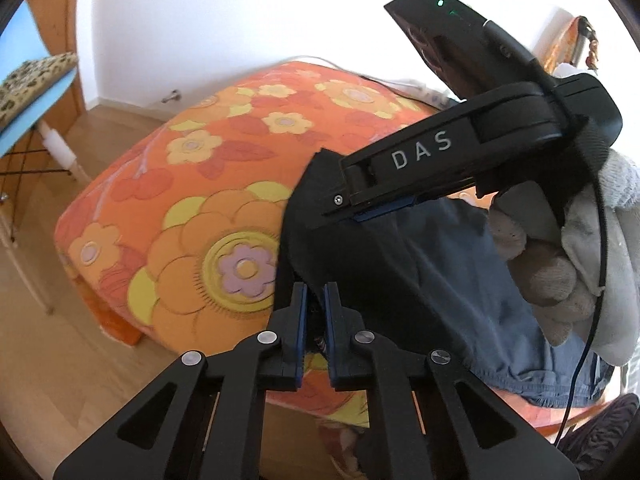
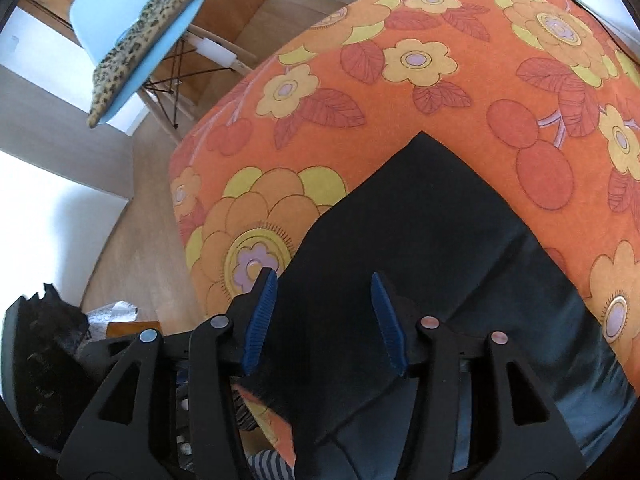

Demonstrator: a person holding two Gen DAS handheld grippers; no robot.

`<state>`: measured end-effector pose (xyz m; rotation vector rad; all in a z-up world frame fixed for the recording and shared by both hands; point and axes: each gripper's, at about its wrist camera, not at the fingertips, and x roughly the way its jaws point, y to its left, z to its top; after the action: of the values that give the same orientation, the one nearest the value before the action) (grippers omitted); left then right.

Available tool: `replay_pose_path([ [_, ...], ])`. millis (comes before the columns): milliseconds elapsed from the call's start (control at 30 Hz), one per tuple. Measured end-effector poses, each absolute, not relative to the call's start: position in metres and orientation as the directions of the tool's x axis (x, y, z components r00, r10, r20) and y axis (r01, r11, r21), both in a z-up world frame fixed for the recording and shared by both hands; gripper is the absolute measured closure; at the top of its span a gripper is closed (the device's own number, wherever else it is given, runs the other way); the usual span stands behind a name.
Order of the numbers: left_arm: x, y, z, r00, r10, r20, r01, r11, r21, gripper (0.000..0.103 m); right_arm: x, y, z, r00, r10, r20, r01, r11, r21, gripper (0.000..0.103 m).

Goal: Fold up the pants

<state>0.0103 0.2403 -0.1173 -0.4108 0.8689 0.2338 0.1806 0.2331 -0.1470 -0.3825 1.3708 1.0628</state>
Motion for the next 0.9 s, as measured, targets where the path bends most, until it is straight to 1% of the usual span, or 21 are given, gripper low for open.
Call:
replay_pose_path([
  [67, 0.004, 0.245, -0.120, 0.616, 0.036, -0.787, -0.388, 0.883, -0.264, 0.084, 0.181, 0.237, -0.153, -0.160, 0.378, -0.912, -0.776, 0.522, 0.353, 0.052],
  [100, 0.003, 0.245, -0.120, 0.612, 0.033, -0.790, -0.390, 0.882, -0.265, 0.082, 0.182, 0.238, -0.156, -0.157, 0.373, -0.914, -0.774, 0.529, 0.349, 0.052],
  [133, 0.002, 0.245, -0.121, 0.607, 0.032, -0.794, -0.388, 0.884, -0.262, 0.075, 0.181, 0.238, -0.156, -0.152, 0.380, -0.912, -0.775, 0.527, 0.349, 0.051],
  [167, 0.001, 0.243, -0.122, 0.599, 0.051, -0.799, -0.393, 0.889, -0.237, 0.062, 0.181, 0.239, -0.156, -0.149, 0.378, -0.914, -0.778, 0.525, 0.344, 0.051],
  [200, 0.000, 0.242, -0.123, 0.590, 0.069, -0.804, -0.399, 0.891, -0.215, 0.058, 0.182, 0.240, -0.156, -0.148, 0.379, -0.914, -0.779, 0.525, 0.344, 0.051],
  [300, 0.000, 0.241, -0.125, 0.582, 0.071, -0.810, -0.393, 0.897, -0.203, 0.056, 0.181, 0.242, -0.155, -0.148, 0.373, -0.916, -0.783, 0.521, 0.339, 0.051],
  [467, 0.006, 0.246, -0.135, 0.576, -0.019, -0.817, -0.386, 0.875, -0.292, 0.056, 0.171, 0.249, -0.151, -0.165, 0.362, -0.918, -0.799, 0.496, 0.339, 0.051],
  [600, 0.012, 0.241, -0.139, 0.592, -0.022, -0.805, -0.368, 0.882, -0.295, 0.057, 0.169, 0.252, -0.156, -0.169, 0.342, -0.924, -0.798, 0.503, 0.332, 0.051],
  [633, 0.013, 0.240, -0.139, 0.596, -0.018, -0.803, -0.370, 0.881, -0.295, 0.060, 0.170, 0.251, -0.158, -0.176, 0.340, -0.924, -0.792, 0.508, 0.338, 0.051],
  [667, 0.013, 0.241, -0.140, 0.604, -0.032, -0.797, -0.370, 0.874, -0.316, 0.075, 0.171, 0.250, -0.158, -0.180, 0.350, -0.919, -0.785, 0.512, 0.348, 0.051],
  [700, 0.013, 0.243, -0.142, 0.605, -0.052, -0.795, -0.369, 0.866, -0.338, 0.086, 0.172, 0.250, -0.158, -0.185, 0.352, -0.918, -0.780, 0.516, 0.355, 0.051],
  [733, 0.013, 0.243, -0.142, 0.608, -0.066, -0.791, -0.367, 0.860, -0.354, 0.089, 0.174, 0.248, -0.159, -0.193, 0.357, -0.914, -0.769, 0.524, 0.367, 0.051],
  [900, 0.012, 0.239, -0.134, 0.651, -0.052, -0.757, -0.342, 0.870, -0.354, 0.094, 0.173, 0.248, -0.159, -0.190, 0.345, -0.919, -0.766, 0.534, 0.358, 0.051],
])
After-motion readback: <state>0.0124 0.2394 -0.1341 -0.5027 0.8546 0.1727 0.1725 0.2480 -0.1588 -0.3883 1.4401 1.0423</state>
